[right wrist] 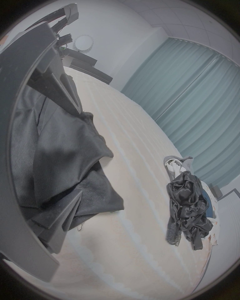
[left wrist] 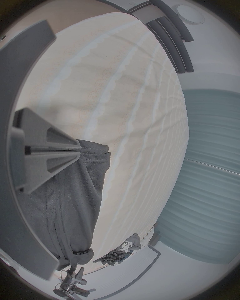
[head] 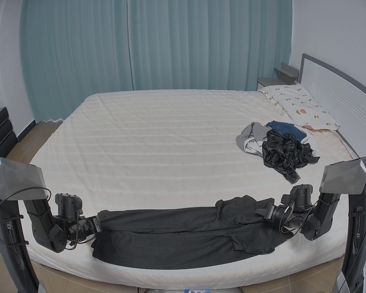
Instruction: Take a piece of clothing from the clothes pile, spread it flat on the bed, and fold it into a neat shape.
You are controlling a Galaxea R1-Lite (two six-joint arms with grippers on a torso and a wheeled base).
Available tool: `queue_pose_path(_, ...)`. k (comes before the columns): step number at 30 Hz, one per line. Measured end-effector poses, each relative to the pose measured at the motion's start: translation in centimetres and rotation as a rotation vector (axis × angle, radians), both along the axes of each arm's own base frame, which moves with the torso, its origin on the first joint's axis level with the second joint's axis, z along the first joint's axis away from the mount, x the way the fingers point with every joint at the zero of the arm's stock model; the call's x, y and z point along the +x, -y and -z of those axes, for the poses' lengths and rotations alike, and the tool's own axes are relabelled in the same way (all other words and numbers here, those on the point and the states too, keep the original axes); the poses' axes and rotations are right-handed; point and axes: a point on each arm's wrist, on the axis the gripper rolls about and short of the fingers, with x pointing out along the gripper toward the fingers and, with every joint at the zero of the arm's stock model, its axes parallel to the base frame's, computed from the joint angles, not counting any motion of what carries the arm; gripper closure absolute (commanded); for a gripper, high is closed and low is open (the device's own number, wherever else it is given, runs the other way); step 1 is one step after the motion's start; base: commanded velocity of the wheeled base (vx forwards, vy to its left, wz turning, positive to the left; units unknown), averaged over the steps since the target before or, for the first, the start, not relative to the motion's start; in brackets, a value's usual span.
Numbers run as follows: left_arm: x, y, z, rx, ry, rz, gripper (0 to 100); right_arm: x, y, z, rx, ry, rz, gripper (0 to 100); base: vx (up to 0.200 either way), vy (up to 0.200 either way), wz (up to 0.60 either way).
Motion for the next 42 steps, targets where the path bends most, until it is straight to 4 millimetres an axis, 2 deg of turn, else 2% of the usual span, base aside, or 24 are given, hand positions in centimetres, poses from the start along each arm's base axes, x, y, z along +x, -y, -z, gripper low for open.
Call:
queue_pose_path(10,-0.1,0.0,0.2,-0.001,-0.008,0.001,100,-2.1,1.3,-0.6,-0.015,0.009,0.006,100,0.000,0.000,0.00)
queue_pose_path(19,-0.1,0.0,0.4,-0.001,-0.016,0.001,100,-3.8,1.7,-0.4,-0.049,0.024,-0.081,100,0.000,0.000,0.00)
queue_pose_path(20,-0.1,0.0,0.4,-0.001,-0.016,0.001,100,-4.0,1.7,-0.3,-0.050,0.020,-0.083,0,0.000,0.000,0.00)
queue_pose_path(23,-0.1,0.0,0.5,-0.001,-0.019,0.003,100,-4.2,1.7,0.0,-0.061,0.008,-0.089,0,0.000,0.000,0.00)
queue_pose_path(24,-0.1,0.0,0.5,-0.001,-0.021,0.004,0,-4.3,1.7,0.1,-0.073,0.009,-0.097,0,0.000,0.000,0.00)
queue_pose_path(33,-0.3,-0.1,-0.1,-0.005,-0.007,0.001,0,-3.9,2.5,-0.3,-0.066,0.059,-0.066,0,0.000,0.000,0.00)
queue_pose_path(39,-0.4,-0.7,-2.0,-0.053,0.052,0.017,0,-3.3,3.6,-1.4,-0.013,0.086,0.009,0,0.000,0.000,0.00)
queue_pose_path(42,0.2,-1.0,-2.9,-0.098,0.096,-0.007,0,-2.8,3.8,-1.8,0.007,0.100,0.029,0,0.000,0.000,0.00)
